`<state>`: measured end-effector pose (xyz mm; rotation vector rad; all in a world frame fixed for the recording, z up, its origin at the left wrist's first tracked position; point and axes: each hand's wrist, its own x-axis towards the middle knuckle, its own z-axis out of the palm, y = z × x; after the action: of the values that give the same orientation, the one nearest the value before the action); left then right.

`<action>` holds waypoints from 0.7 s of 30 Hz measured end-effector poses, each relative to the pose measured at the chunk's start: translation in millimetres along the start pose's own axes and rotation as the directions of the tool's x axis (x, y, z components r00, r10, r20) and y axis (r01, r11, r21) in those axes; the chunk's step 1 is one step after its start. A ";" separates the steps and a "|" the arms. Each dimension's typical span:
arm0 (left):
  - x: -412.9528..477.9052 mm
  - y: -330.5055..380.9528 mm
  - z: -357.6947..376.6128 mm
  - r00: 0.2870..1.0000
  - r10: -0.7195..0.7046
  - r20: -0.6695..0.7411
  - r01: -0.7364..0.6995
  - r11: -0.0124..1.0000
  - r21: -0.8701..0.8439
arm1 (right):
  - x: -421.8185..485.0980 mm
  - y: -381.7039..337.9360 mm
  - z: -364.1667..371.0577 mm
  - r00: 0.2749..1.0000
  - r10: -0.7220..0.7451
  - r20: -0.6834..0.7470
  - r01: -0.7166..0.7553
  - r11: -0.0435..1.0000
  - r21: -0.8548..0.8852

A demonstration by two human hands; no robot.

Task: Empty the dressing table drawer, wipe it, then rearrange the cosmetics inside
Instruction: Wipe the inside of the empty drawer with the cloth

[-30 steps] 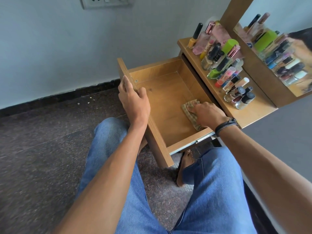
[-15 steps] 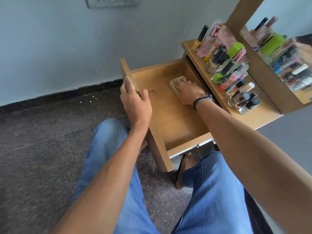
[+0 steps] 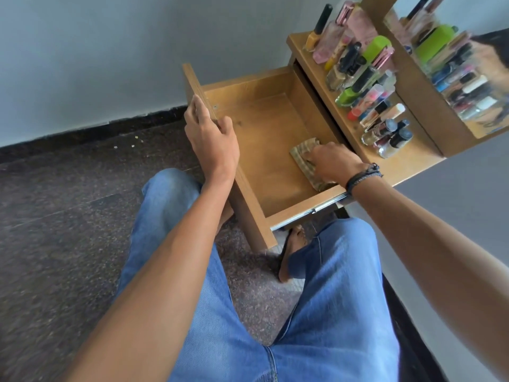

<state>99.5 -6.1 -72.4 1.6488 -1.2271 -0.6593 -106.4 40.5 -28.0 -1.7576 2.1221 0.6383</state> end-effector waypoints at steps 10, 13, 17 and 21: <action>-1.8 0.0 -1.2 1.000 -0.008 0.021 0.008 1.000 0.002 | -12.5 -3.7 9.6 0.995 0.027 -0.091 -0.027 1.000 0.003; -1.9 -1.0 1.3 1.000 -0.009 0.016 0.009 1.000 -0.002 | -3.4 -9.7 5.6 0.990 0.026 -0.135 -0.022 0.999 0.031; -7.3 0.5 4.6 0.999 0.011 0.031 -0.011 1.000 0.003 | 29.6 -24.3 -12.5 0.991 0.042 -0.124 -0.038 0.999 0.032; -6.8 -0.6 5.2 0.999 0.016 0.038 -0.016 1.000 0.008 | 71.1 -30.0 -24.3 0.989 0.034 -0.144 -0.022 0.996 0.084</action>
<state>93.0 -1.6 -75.8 1.6383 -1.2702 -0.6795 -90.0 -36.4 -47.3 -1.7823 2.2387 0.4345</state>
